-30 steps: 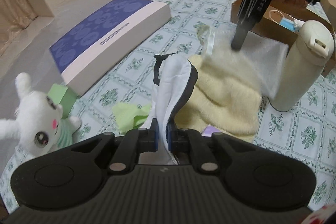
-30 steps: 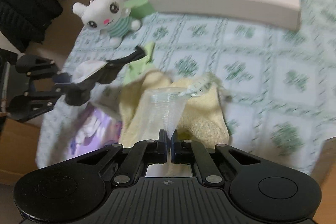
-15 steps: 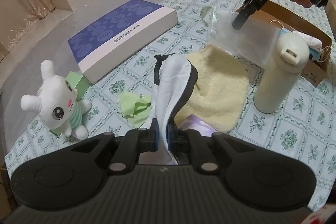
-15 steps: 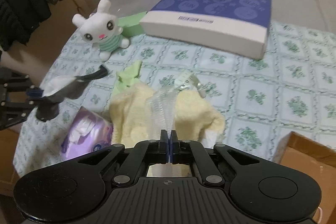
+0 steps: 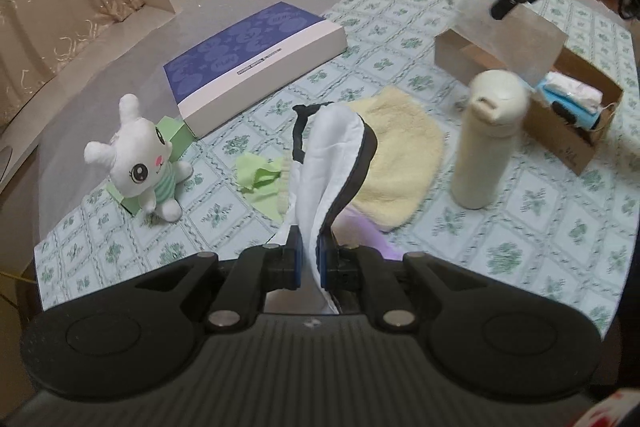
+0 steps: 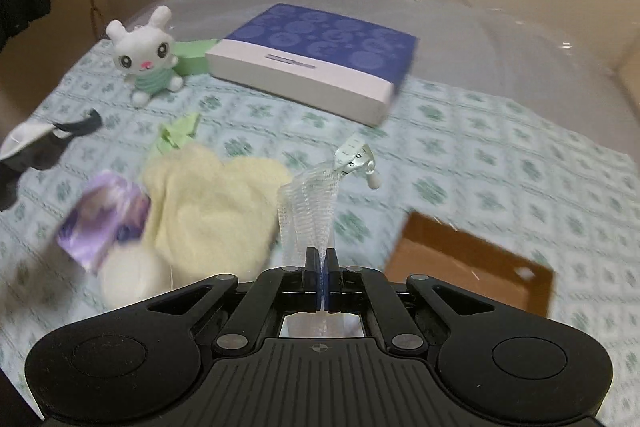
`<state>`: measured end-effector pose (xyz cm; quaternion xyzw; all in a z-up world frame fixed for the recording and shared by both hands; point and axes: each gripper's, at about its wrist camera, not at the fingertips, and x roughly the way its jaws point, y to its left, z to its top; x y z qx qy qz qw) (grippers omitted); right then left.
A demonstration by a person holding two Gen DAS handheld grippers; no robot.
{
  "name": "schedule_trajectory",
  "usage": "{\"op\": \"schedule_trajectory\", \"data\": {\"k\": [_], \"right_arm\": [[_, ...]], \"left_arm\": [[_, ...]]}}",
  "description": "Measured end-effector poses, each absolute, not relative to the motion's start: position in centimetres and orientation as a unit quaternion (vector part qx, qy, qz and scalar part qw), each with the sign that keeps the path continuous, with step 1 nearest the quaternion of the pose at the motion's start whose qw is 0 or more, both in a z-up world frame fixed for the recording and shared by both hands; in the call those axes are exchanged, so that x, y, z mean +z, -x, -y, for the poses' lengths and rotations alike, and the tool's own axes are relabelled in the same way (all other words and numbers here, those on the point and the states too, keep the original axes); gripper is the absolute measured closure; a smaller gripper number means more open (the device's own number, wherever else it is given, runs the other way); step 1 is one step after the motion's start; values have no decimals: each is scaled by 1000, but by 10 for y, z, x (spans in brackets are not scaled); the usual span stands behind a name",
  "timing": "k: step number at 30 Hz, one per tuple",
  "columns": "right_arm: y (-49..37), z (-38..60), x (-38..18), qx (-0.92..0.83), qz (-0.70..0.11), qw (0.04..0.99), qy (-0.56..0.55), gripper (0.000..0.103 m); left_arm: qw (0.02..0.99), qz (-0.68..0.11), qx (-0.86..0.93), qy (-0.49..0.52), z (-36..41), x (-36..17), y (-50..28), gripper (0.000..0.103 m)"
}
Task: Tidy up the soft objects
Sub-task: 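Carry the eye mask and plastic bag into the box and release both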
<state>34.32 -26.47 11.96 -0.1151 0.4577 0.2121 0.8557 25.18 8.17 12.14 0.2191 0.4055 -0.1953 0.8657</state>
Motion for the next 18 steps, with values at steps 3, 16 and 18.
{"op": "schedule_trajectory", "data": {"k": [3, 16, 18], "right_arm": [[-308, 283, 124, 190, -449, 865, 122, 102], [-174, 354, 118, 145, -425, 888, 102, 102], [-161, 367, 117, 140, -423, 891, 89, 102]], "left_arm": [[870, -402, -197, -207, -71, 129, -223, 96], [878, -378, -236, -174, -16, 131, -117, 96], [879, -374, -245, -165, -6, 131, -106, 96]]}}
